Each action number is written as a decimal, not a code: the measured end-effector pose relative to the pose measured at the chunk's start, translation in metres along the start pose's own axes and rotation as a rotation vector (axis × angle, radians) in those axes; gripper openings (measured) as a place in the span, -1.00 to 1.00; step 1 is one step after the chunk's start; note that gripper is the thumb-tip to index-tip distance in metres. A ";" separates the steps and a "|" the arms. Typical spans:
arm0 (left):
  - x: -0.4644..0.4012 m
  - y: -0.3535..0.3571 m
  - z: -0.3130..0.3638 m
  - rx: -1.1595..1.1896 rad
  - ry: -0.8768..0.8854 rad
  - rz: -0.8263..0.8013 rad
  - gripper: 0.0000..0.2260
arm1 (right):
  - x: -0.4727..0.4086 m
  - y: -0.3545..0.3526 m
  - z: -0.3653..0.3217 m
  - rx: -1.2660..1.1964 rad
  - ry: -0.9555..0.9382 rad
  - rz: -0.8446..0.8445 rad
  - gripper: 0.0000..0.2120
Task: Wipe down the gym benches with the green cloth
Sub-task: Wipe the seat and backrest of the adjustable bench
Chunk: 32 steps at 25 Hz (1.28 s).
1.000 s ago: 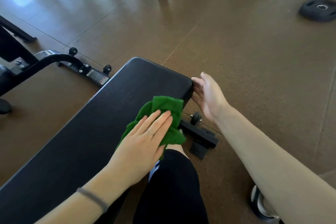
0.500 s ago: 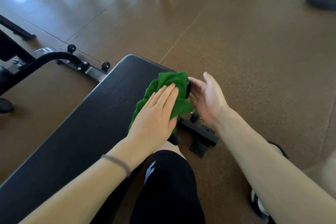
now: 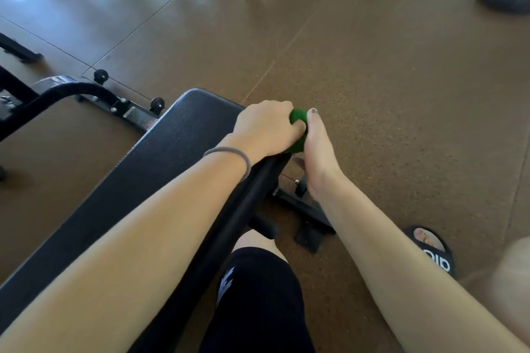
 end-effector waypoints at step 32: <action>0.028 0.014 0.003 -0.105 0.142 0.110 -0.66 | 0.004 -0.003 -0.008 -0.129 0.012 -0.087 -0.35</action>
Point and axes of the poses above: each hand's wrist, its own x-axis away from the middle knuckle, its own y-axis out of the palm, z = x × y, the point moved 6 cm from there along -x, towards the middle knuckle, and after that the axes turned 11 degrees about -z, right-handed, at the moved point
